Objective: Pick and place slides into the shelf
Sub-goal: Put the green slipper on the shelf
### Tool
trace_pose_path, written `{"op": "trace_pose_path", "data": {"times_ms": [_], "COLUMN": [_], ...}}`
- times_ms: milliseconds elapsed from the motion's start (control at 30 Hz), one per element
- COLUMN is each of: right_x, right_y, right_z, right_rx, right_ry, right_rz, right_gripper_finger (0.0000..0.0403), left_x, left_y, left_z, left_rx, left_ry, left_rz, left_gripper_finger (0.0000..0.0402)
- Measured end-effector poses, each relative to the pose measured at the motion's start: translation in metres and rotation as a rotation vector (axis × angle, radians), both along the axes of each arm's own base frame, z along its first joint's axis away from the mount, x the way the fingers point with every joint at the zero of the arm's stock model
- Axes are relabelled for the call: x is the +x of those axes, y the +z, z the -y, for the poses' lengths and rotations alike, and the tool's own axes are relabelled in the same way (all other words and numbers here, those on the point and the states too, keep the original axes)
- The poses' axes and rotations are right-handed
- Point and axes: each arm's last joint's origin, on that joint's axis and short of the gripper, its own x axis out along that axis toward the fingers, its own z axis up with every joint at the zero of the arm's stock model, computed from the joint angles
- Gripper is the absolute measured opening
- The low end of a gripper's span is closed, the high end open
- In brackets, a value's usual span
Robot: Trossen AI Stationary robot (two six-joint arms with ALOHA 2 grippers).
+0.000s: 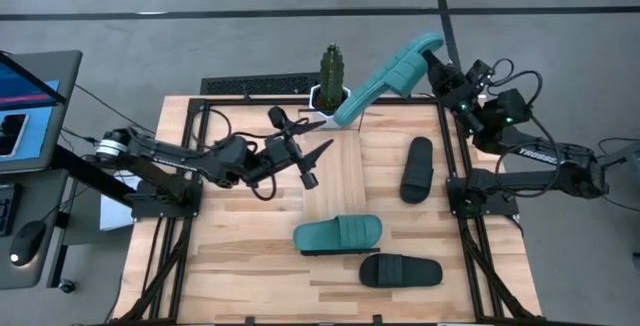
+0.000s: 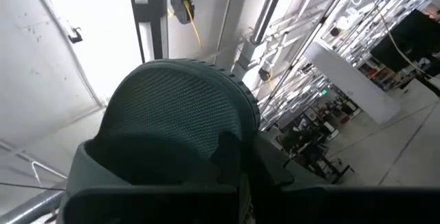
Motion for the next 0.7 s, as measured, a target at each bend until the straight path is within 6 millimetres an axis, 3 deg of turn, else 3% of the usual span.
{"op": "trace_pose_path", "data": {"times_ms": [400,700], "right_x": [0.003,0.005], "right_y": [0.0,0.0], "right_z": [-0.007,-0.013], "right_rx": [-0.006,-0.021], "right_ry": [0.041,0.062], "right_rz": [-0.003,-0.015], "right_gripper_finger": [0.0,0.0], "left_x": [0.03,0.032], "left_y": [0.0,0.009], "left_z": [-0.001,-0.004], "left_rx": [0.038,0.04], "left_ry": [0.031,0.036], "left_rz": [-0.023,0.002], "left_gripper_finger": [0.0187,0.0187]}}
